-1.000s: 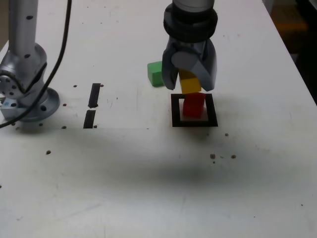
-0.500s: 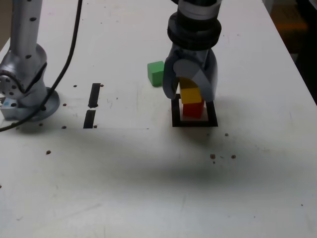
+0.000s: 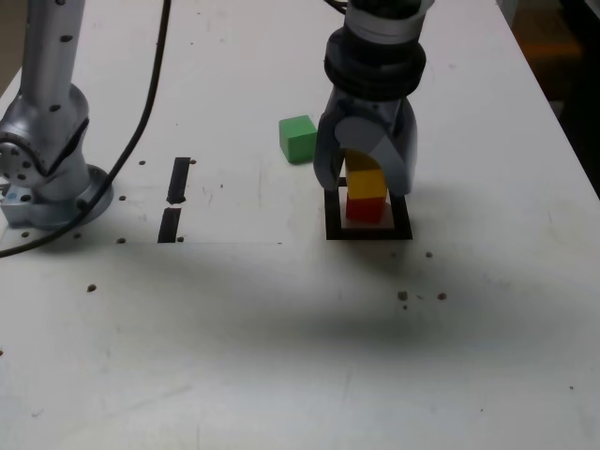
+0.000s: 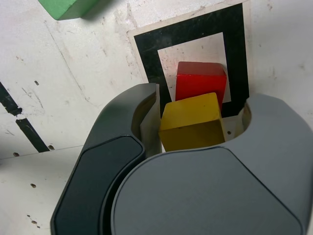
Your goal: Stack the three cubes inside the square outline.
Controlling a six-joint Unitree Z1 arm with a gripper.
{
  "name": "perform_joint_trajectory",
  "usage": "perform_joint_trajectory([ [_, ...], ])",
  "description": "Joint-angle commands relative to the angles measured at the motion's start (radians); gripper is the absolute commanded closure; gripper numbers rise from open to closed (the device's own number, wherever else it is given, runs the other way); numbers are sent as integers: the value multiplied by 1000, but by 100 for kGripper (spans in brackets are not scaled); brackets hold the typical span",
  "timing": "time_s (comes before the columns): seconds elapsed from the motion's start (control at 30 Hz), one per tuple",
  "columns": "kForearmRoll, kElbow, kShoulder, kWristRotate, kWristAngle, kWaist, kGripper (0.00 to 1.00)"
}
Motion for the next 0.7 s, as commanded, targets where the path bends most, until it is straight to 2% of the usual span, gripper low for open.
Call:
perform_joint_trajectory([
  [0.0,5,-3,3,0,0,0,68],
  [0.17,17,-4,5,0,0,4,41],
  [0.27,18,-4,6,1,2,6,29],
  [0.37,12,-5,7,5,4,7,21],
  [0.67,-1,-1,-2,21,12,13,7],
])
